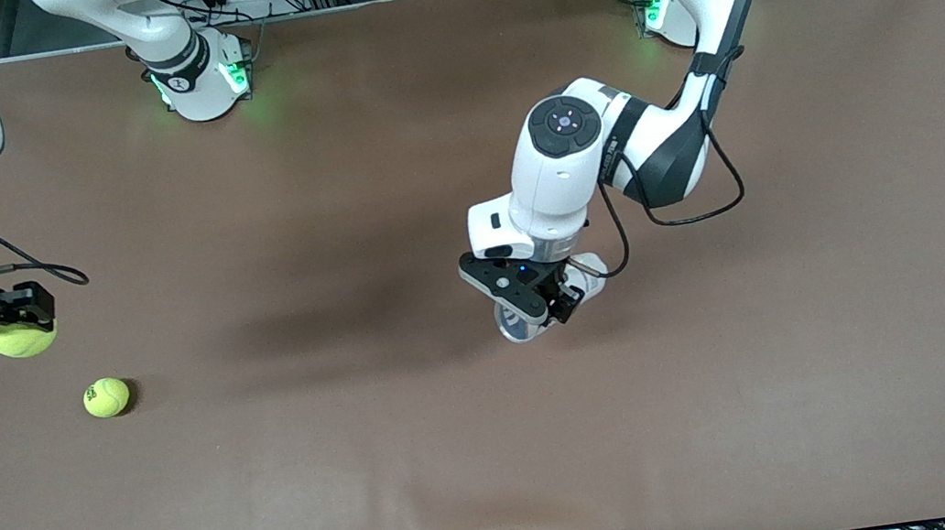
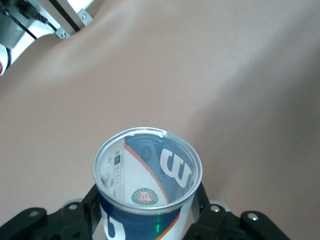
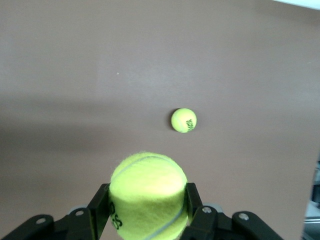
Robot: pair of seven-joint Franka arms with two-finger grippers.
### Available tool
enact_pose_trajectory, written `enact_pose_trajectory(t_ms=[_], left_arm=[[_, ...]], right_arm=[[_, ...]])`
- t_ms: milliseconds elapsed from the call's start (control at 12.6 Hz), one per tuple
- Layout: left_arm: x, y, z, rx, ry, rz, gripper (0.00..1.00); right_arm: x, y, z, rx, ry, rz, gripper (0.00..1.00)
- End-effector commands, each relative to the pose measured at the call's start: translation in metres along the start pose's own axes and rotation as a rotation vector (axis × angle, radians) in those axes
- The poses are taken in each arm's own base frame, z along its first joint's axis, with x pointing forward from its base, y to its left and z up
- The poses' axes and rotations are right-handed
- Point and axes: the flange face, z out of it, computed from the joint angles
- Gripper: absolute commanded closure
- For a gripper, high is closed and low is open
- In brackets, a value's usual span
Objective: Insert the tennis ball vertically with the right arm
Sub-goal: 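Lift the ball with the right gripper while the left gripper moves the can, then carry the upright can to the table middle with the left gripper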
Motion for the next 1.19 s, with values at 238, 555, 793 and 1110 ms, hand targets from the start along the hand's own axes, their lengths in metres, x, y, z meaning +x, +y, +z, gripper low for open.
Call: enact_pose_trajectory(t_ms=[238, 555, 793, 1110], left_arm=[[0.017, 0.052, -0.008, -0.048, 0.158, -0.161, 0.28], [0.023, 0.079, 0.006, -0.095, 0.281, -0.263, 0.29], [0.028, 0.086, 0.001, -0.124, 0.363, -0.306, 0.29], [0.03, 0.105, -0.007, -0.169, 0.444, -0.359, 0.29]], right_arm=[[-0.011, -0.02, -0.032, -0.096, 0.031, -0.003, 0.65], [-0.018, -0.04, -0.057, -0.09, 0.023, -0.002, 0.65], [-0.022, -0.065, -0.066, -0.085, 0.02, 0.041, 0.65], [-0.028, -0.081, -0.078, -0.115, 0.043, 0.062, 0.65]])
